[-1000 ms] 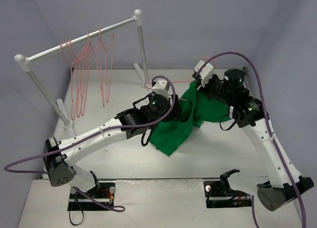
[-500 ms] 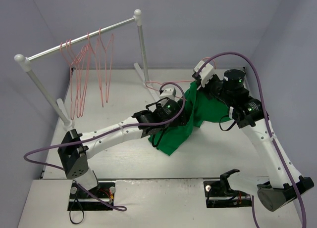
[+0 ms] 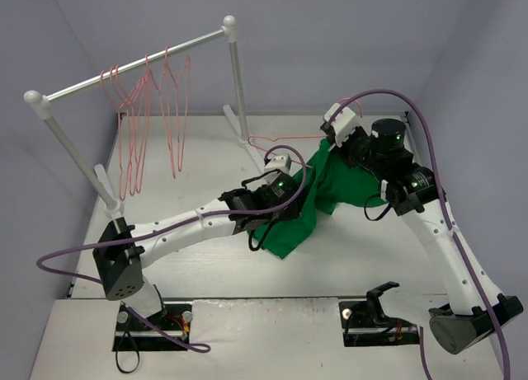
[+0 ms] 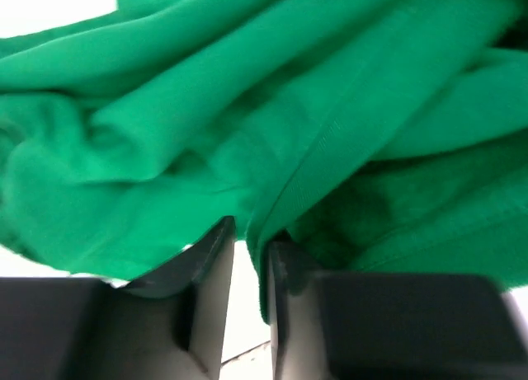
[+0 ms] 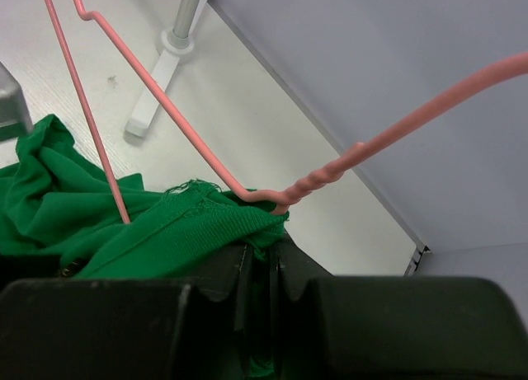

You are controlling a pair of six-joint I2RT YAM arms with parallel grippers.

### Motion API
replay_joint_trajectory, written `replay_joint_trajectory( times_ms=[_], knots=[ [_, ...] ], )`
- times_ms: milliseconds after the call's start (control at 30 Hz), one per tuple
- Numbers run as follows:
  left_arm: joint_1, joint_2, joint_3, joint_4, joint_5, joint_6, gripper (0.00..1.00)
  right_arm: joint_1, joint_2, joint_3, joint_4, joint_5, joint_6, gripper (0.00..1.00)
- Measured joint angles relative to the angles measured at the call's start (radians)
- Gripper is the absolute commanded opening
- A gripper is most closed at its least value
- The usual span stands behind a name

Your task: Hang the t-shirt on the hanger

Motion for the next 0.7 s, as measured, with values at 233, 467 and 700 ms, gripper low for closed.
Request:
replay_joint_trajectory(
  times_ms=[233, 467, 700],
  knots=[
    [0.083, -0.079, -0.037, -0.041, -0.003, 0.070, 0.00, 0.001, -0.056, -0.039, -0.001, 0.000, 0.004, 0.00],
    [0.263, -0.119, 0.013, -0.082, 0.060, 0.229, 0.00, 0.002, -0.148, -0.077, -0.001, -0.008, 0.011, 0.00],
    [0.387, -0.122, 0.153, -0.152, 0.131, 0.402, 0.00, 0.006, -0.180, -0.110, -0.004, -0.024, 0.016, 0.00]
  ],
)
